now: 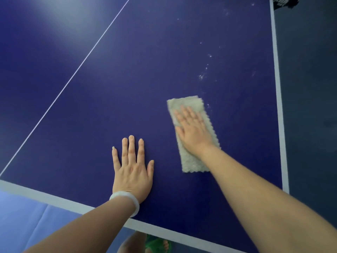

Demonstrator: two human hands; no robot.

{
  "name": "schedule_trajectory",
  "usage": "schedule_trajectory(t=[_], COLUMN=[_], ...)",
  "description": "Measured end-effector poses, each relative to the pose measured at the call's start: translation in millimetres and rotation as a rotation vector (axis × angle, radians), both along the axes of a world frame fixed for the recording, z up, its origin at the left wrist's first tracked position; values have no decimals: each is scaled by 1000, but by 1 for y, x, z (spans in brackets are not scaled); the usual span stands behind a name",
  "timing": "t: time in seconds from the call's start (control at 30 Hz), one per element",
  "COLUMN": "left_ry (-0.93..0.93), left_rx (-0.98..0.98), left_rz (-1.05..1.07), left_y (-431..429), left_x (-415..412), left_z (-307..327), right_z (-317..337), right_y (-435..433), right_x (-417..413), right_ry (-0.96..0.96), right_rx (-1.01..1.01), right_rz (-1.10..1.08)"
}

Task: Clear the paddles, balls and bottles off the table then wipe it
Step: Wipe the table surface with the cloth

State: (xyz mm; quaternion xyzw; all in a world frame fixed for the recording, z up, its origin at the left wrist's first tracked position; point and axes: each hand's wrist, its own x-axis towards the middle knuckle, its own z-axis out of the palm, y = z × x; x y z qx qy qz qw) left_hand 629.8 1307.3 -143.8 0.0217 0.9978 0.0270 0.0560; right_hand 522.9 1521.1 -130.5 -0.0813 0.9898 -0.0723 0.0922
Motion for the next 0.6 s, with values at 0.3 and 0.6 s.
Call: schedule_trajectory(t=[0.3,0.6], left_ry=[6,42], left_rx=[9,21], left_rz=[-9,-6], left_y=[0,0], left_x=[0,0], left_z=[0,-3], right_z=[4,-5], right_y=[21,27], right_x=[28,29], right_ry=[19,57], right_rx=[50,-5], right_rz=[-791,-93])
